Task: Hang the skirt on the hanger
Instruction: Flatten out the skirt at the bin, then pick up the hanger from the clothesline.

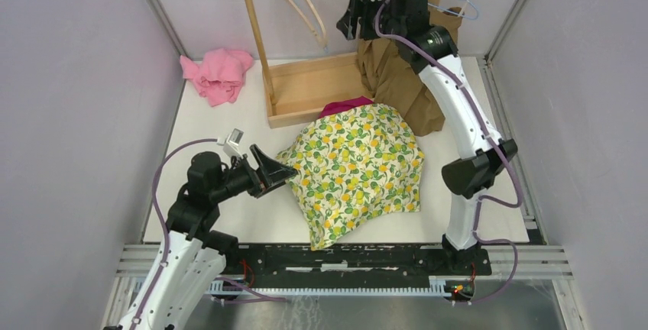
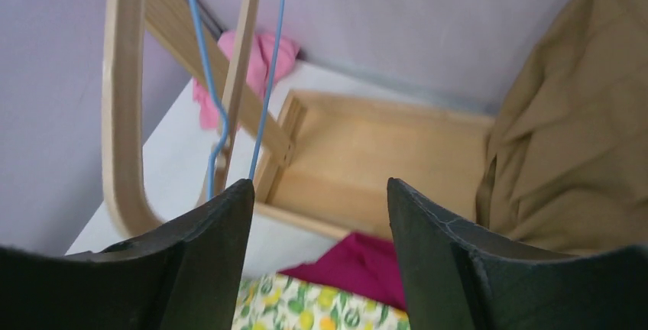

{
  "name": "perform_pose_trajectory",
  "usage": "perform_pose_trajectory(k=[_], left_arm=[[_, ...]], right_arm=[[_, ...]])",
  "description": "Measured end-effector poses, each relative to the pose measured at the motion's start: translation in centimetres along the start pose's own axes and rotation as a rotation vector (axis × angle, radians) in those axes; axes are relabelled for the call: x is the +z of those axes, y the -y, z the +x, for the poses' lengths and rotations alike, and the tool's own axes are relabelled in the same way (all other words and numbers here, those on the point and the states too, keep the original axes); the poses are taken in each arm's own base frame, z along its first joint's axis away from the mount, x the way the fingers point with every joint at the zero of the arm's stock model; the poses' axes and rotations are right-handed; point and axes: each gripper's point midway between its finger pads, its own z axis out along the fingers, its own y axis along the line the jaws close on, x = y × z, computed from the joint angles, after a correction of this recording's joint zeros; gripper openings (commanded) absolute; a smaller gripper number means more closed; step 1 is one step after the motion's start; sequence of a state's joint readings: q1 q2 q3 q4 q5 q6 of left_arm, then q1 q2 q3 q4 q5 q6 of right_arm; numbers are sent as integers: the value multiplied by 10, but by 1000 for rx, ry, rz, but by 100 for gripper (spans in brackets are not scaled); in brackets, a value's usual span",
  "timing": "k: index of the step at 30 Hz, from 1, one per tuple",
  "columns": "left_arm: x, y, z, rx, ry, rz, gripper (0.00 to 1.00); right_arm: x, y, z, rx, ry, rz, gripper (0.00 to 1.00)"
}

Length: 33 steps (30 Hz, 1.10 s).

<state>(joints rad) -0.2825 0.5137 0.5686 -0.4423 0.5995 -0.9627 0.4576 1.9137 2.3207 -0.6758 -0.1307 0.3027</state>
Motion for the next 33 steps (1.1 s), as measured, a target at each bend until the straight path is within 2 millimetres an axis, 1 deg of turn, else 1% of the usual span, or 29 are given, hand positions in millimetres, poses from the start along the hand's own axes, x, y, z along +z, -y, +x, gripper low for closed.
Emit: perform_pose_trajectory(k=[6,9,11,14,17,21,24,27,31,33], left_arm=[[-1,2,-1,23,6,10,99],[0,0,-1,28,1,6,99],[0,0,-1,34,1,5,99],[1,-1,0,44,0,4,99],[2,-3,0,46,-5,-1,99],[5,-11,3,43,-17,-17,99],[7,-17,5,39,-27,-29,99],[8,-19,6,35,-31,-35,99],[9,-23,8,31,-35,-40,99],[9,-25,9,28,-38,-43,99]], right_arm=[[50,2,-39,-21,182,-24,69],[72,1,-50,-14,247,-44,67],[81,1,-48,-1,258,-54,67],[91,2,-39,17,258,-69,66],[99,5,-25,31,240,-70,65],[101,7,-13,41,227,-70,64],[95,6,-16,42,245,-77,64],[85,3,-25,39,273,-80,64],[69,-8,-48,29,339,-103,64],[63,-14,-55,24,361,-117,64]])
